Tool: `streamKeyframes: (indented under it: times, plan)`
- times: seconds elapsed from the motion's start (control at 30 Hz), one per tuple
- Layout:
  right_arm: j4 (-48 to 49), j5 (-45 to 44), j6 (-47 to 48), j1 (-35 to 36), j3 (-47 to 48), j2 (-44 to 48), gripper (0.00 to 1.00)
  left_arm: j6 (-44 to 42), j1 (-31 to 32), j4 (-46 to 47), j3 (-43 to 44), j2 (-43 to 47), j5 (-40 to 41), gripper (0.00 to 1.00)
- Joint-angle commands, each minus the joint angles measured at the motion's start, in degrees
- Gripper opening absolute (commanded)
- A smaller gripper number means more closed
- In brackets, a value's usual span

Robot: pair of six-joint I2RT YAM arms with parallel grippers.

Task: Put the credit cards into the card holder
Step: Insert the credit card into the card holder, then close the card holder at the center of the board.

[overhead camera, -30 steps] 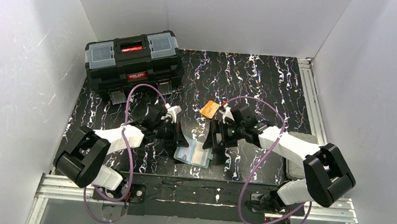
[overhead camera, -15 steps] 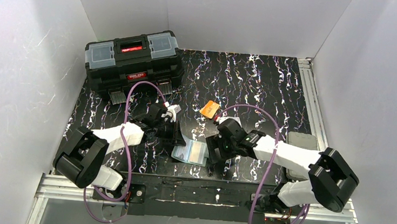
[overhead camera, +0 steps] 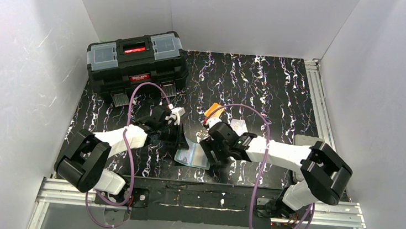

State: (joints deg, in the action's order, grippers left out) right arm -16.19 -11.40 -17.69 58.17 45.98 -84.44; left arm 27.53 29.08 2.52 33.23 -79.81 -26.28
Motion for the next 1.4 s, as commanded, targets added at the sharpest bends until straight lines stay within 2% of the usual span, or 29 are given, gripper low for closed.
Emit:
streamKeyframes:
  times: [0.0, 0.33, 0.73, 1.0, 1.37]
  plan:
    - [3.31, -2.9, 3.15, 1.38, 3.14, -2.5, 0.86, -2.13, -0.25, -1.5, 0.33, 0.97, 1.79, 0.08]
    - [2.12, -5.27, 2.7, 3.16, 0.85, -1.14, 0.86, -1.97, -0.21, -1.47, 0.12, 1.22, 1.32, 0.09]
    - [3.34, -8.41, 2.68, 4.13, 0.26, -3.73, 0.85, -1.92, -0.25, -0.84, -0.25, 1.43, 0.32, 0.09]
    - [3.85, -19.58, -1.3, 5.31, 1.49, -4.42, 0.88, -3.68, -0.25, -2.23, 0.77, 1.58, -0.67, 0.08]
    - [3.83, -27.32, -5.47, 6.66, 1.61, -3.83, 0.93, -3.63, -0.11, -2.24, 0.21, 1.97, -2.43, 0.08]
